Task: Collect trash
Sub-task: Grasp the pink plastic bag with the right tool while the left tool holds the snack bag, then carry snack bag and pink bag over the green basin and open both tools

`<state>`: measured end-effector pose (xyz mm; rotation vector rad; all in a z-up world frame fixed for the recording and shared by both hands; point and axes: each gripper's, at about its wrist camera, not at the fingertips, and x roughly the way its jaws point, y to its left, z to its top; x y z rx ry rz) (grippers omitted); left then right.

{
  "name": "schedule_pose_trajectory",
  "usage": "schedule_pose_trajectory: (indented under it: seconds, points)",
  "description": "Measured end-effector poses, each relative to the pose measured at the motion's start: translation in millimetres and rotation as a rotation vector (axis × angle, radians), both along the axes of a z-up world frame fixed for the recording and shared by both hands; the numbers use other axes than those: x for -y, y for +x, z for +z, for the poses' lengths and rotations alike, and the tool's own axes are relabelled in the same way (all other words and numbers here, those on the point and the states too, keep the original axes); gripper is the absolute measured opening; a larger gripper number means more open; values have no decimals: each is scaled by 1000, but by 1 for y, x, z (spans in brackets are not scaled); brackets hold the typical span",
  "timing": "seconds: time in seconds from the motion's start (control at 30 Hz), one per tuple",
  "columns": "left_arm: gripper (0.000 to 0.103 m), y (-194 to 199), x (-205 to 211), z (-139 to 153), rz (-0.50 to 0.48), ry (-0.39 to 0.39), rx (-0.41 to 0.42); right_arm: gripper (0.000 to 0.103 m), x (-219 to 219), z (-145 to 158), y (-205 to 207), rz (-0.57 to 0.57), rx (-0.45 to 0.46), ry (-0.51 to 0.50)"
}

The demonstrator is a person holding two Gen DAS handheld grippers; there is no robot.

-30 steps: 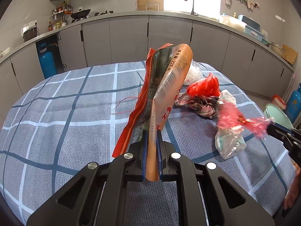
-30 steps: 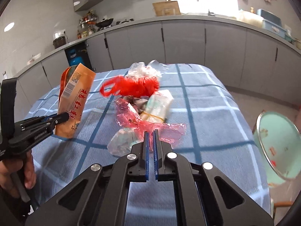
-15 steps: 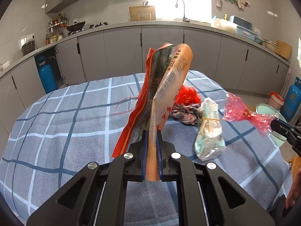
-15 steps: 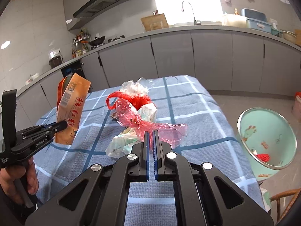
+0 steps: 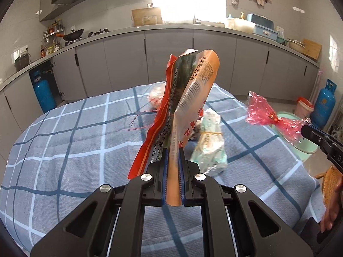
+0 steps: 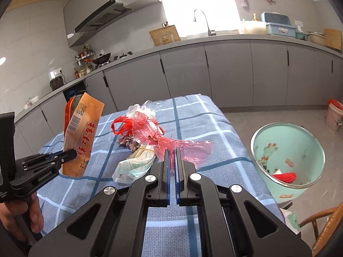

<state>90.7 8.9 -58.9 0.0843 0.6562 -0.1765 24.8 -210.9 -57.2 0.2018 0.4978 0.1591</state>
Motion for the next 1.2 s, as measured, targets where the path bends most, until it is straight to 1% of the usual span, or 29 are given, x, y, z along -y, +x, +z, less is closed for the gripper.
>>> schedule_pose_trajectory:
  seconds: [0.2,0.4,0.83,1.2]
  points:
    - [10,6,18,-3,-30,-1,-21,5,14,0,-5,-39,7,6]
    - [10,10,39,-4,-67,13,-18,5,30,-5,-6,-89,7,11]
    - [10,23,95,-15,-175,34,-41,5,69,-24,-5,-187,-20,24]
    - [10,27,143,-9,-283,43,-26,5,97,-28,-7,-252,-25,32]
